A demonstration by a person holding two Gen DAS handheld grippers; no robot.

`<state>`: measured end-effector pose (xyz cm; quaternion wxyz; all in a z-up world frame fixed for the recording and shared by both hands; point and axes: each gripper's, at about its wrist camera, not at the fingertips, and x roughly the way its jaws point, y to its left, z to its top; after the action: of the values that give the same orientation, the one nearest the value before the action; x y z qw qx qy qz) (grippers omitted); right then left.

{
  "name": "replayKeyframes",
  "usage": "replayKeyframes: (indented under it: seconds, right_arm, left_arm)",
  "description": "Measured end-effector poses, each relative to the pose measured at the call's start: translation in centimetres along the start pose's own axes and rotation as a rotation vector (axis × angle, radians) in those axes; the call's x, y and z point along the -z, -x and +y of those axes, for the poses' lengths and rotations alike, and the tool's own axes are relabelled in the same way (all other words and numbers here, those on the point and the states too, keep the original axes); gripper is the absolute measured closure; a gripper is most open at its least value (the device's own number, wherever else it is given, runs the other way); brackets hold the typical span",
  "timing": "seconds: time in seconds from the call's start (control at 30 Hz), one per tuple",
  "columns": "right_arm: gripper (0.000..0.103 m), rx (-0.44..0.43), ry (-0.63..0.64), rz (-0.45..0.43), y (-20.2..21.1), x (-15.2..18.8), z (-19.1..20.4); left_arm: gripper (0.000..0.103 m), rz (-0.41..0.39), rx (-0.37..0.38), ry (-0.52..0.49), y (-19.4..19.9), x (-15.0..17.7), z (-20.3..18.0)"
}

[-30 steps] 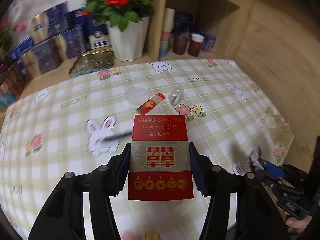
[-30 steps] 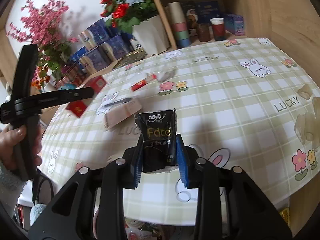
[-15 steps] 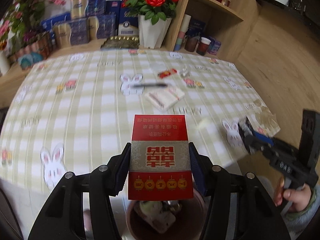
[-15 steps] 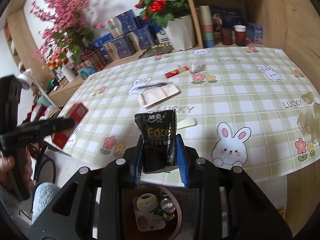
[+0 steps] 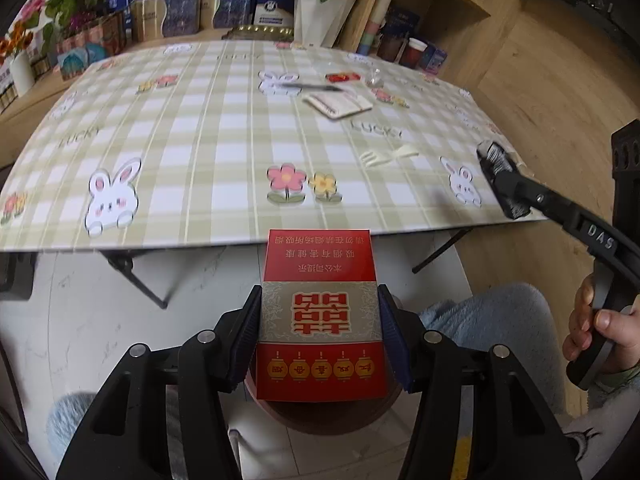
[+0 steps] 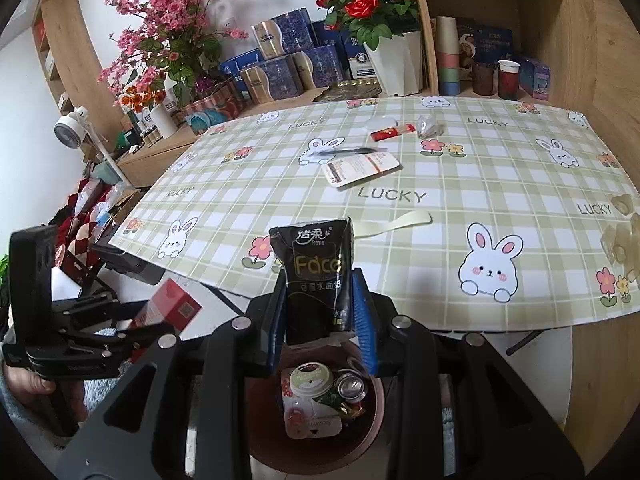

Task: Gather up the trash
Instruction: 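Carry the red box and tissue pack over the bin with both grippers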

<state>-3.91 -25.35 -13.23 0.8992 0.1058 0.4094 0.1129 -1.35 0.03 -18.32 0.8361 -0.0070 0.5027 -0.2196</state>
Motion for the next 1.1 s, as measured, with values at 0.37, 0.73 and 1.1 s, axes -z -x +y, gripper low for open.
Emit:
replayKeyframes:
  seconds: [0.37,0.73,1.1]
  right_arm:
    - [0.070,0.001,0.009,0.012,0.4,1.3,0.7]
    - [0.070,-0.002,-0.003,0.034,0.3,2.1,0.6]
    - [0.070,-0.005,-0.010,0.077,-0.8,3.4,1.2]
  left_arm:
    - [0.049,0.060,0.013,-0.007,-1.3,1.9,-1.1]
    - [0.026,0.084,0.040,-0.018,-2.0,2.5,-1.7]
    - [0.011,-0.065,-0.144,0.152,1.0,2.1,1.3]
